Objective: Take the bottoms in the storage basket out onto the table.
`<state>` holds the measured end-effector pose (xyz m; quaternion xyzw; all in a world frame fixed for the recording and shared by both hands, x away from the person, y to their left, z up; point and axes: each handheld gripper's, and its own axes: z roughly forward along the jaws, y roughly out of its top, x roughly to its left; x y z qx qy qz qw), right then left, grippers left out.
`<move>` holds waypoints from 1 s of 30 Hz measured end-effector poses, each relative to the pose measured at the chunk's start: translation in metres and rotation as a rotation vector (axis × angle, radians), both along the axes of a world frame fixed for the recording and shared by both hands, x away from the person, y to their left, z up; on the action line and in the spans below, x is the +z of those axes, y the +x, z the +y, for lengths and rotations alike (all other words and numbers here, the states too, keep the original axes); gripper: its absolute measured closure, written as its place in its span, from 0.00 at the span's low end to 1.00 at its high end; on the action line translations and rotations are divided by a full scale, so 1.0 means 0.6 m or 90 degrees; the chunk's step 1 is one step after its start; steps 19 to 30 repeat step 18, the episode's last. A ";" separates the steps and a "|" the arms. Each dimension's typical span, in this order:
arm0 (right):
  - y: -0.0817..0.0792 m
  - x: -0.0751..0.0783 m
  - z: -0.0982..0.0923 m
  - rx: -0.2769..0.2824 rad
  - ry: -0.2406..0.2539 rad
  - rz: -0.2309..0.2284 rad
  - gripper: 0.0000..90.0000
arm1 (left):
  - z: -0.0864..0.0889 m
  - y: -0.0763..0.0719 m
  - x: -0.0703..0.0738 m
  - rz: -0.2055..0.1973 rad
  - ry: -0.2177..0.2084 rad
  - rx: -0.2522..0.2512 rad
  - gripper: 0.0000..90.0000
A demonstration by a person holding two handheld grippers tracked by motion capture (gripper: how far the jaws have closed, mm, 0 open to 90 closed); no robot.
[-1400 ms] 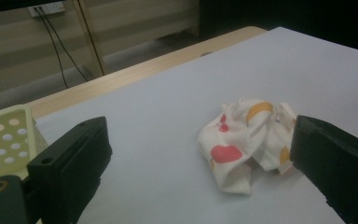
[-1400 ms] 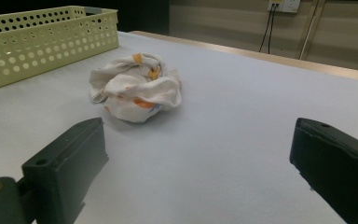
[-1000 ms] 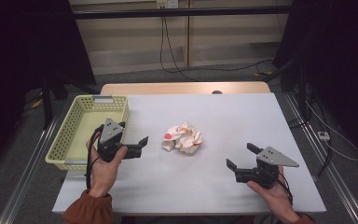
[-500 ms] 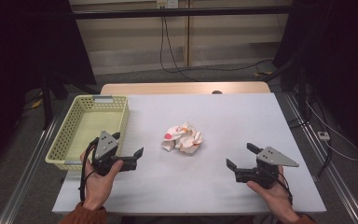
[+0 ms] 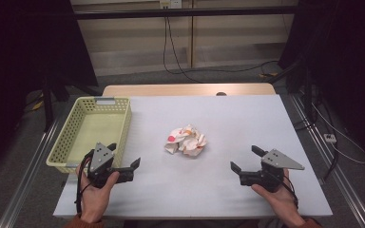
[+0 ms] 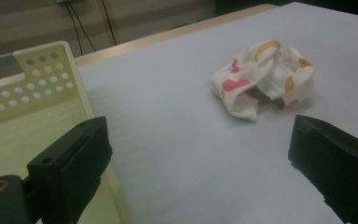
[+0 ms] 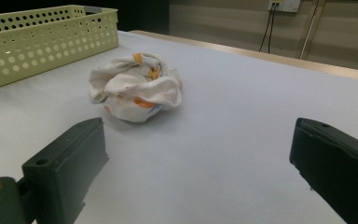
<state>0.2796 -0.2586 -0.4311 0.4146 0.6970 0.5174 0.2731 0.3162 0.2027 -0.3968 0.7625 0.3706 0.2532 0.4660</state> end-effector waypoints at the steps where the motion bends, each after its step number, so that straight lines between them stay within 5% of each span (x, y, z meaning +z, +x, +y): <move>1: 0.000 0.000 0.000 0.001 0.000 -0.001 0.04 | 0.000 -0.002 -0.002 0.004 -0.007 -0.005 0.06; 10: -0.001 0.001 0.000 0.002 0.000 -0.002 0.04 | 0.011 -0.020 -0.018 -0.014 -0.018 0.007 0.06; 15: 0.000 0.001 0.001 0.005 0.001 -0.002 0.04 | 0.026 -0.017 -0.021 -0.020 -0.050 0.035 0.06; 30: 0.000 0.001 0.000 0.002 0.002 -0.002 0.04 | 0.026 -0.014 -0.023 -0.017 -0.050 0.035 0.06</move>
